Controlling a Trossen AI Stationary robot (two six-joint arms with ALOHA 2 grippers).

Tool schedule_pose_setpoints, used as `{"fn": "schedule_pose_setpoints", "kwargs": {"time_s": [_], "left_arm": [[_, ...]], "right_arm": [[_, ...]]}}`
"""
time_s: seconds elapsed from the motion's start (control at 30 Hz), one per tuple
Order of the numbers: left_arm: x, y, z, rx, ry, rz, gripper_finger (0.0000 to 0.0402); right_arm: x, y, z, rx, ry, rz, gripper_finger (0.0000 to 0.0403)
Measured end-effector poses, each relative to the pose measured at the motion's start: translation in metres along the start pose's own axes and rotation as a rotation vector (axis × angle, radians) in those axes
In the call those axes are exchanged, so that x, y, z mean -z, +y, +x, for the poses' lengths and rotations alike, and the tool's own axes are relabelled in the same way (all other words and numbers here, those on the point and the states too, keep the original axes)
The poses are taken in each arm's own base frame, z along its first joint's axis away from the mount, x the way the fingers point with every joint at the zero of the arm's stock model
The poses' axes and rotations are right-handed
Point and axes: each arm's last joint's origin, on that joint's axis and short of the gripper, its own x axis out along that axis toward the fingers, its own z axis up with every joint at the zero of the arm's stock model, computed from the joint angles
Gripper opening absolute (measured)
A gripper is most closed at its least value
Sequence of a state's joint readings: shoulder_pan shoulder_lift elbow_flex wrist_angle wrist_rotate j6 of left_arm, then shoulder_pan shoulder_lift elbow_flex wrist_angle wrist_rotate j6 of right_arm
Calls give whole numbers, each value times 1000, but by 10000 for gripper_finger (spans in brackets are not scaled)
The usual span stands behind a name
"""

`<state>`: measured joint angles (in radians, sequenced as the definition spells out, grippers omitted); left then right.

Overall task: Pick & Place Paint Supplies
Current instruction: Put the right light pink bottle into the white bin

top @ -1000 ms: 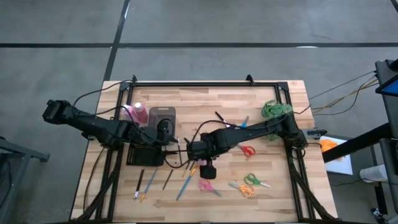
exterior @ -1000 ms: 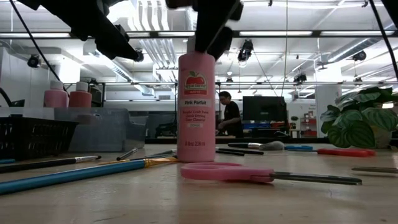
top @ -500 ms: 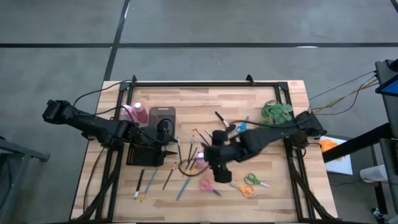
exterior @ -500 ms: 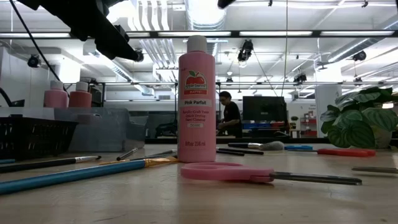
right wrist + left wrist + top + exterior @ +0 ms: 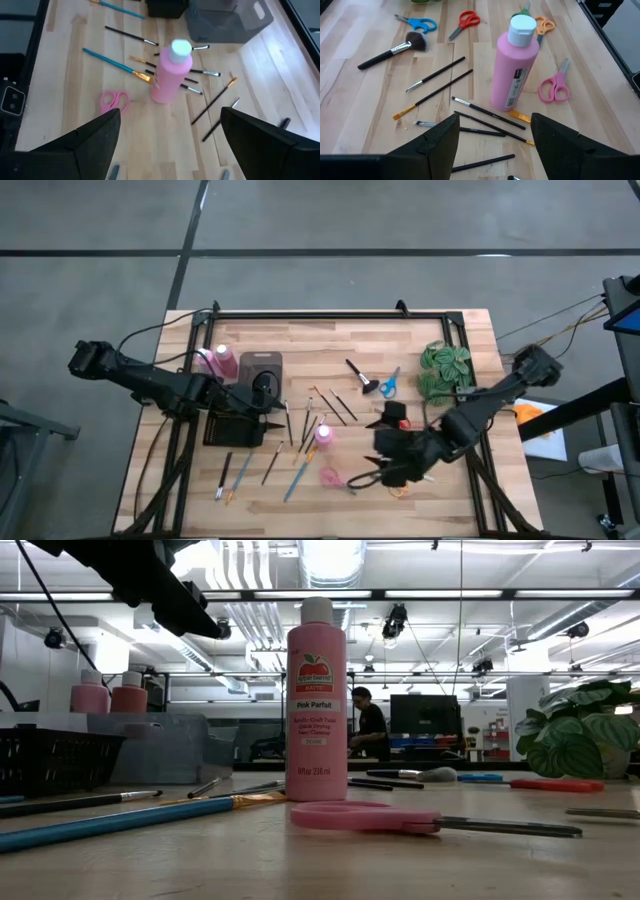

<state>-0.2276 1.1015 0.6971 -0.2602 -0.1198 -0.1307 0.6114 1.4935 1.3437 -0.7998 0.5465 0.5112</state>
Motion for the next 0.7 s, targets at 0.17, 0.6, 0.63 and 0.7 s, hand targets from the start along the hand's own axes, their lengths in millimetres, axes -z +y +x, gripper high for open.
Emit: {"fn": "schedule_pose_setpoints", "kwargs": {"time_s": [0.17, 0.6, 0.63, 0.7], "left_arm": [[0, 0, 0, 0, 3, 0, 245], [1, 0, 0, 0, 7, 1, 245], [1, 0, 0, 0, 7, 1, 245], [1, 0, 0, 0, 7, 1, 245]], "right_arm": [[35, -10, -3, 9, -51, 2, 340], [108, -38, -25, -129, -324, 51, 341], [112, -41, -28, -139, -349, 41, 341], [117, -45, -33, -166, -396, 14, 341]]}}
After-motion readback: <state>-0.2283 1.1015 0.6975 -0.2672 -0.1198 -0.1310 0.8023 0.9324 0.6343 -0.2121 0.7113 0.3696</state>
